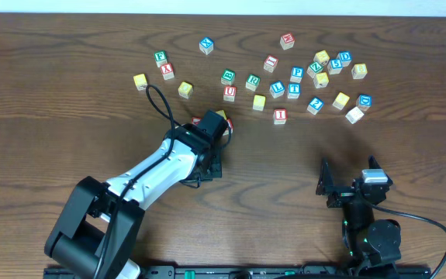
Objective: Spell out NEURIPS
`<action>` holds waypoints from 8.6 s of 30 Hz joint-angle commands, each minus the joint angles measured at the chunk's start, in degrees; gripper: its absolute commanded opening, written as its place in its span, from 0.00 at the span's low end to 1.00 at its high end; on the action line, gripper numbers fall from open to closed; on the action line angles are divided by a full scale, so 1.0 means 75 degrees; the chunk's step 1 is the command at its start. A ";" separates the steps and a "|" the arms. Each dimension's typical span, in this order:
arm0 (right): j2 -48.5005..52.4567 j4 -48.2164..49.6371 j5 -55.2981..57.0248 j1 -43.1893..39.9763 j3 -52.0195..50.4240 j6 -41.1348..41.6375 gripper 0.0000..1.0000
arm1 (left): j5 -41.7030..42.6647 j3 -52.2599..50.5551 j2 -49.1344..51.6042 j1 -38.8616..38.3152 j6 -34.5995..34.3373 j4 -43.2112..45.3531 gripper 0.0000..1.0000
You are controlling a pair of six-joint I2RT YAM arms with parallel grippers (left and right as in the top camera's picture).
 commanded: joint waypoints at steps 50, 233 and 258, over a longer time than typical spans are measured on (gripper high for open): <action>-0.0012 -0.0032 0.0047 -0.0052 -0.0006 0.0099 0.99 | -0.1099 -0.0117 0.0096 -0.0006 -0.0064 0.0475 0.07; -0.0012 -0.0032 0.0047 -0.0052 -0.0006 0.0099 0.99 | -0.2101 0.4130 0.2926 -0.0437 -0.1422 -0.0143 0.53; -0.0012 -0.0029 0.0047 -0.0052 -0.0006 0.0096 0.99 | -0.2107 0.4130 0.3182 -0.0431 -0.1507 -0.0017 0.53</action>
